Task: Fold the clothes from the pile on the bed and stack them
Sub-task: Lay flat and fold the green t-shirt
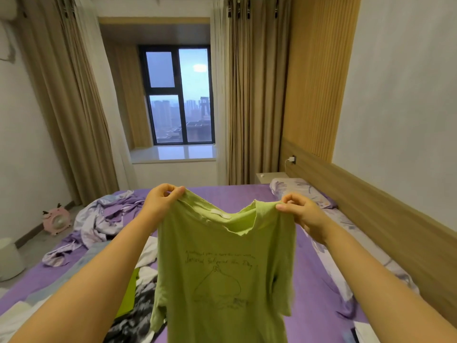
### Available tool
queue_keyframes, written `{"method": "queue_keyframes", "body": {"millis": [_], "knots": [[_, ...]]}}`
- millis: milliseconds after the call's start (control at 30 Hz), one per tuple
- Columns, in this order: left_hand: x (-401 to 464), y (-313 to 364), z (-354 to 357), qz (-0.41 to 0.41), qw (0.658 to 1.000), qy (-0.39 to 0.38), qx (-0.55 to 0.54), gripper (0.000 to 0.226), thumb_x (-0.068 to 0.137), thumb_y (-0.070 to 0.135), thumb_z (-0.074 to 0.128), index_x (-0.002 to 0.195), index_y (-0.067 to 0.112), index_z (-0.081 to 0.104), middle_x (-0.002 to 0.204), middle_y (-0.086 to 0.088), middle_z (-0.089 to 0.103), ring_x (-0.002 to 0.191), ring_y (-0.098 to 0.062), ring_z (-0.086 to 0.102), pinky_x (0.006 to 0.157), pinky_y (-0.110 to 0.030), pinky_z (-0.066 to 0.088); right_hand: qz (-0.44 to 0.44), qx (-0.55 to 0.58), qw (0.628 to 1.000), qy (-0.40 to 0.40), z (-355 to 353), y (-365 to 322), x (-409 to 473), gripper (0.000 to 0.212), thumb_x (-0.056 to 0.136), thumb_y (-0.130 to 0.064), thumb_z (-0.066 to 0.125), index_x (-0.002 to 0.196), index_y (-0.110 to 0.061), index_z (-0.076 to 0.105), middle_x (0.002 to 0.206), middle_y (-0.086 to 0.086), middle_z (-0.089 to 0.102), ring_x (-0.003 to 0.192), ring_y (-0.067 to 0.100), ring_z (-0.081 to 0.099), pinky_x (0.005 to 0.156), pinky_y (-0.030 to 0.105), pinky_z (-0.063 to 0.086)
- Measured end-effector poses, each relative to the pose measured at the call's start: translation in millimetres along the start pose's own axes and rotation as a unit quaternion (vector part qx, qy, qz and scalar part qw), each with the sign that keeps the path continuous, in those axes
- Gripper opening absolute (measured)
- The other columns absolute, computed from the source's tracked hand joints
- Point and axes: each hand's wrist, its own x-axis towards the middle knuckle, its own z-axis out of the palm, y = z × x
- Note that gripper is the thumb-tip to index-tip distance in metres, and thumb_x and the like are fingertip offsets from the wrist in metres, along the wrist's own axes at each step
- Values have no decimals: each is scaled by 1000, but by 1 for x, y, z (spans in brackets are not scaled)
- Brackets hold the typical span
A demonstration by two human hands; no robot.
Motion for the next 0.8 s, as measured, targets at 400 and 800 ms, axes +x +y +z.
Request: {"method": "queue_keyframes", "body": {"millis": [400, 800], "knots": [[3, 14, -25, 11, 999, -5, -35, 19, 86, 37, 68, 86, 18, 67, 85, -3, 64, 75, -13, 57, 72, -29, 49, 43, -113, 991, -59, -9, -13, 15, 23, 77, -29, 77, 99, -25, 75, 88, -8, 74, 80, 2, 69, 61, 8, 49], [-2, 37, -19, 43, 996, -32, -73, 16, 88, 35, 65, 87, 19, 64, 71, -4, 56, 71, -18, 54, 69, -30, 48, 13, 34, 998, -41, -16, -24, 18, 21, 86, -4, 63, 75, -14, 48, 67, -4, 63, 66, 8, 63, 64, 22, 51]]}}
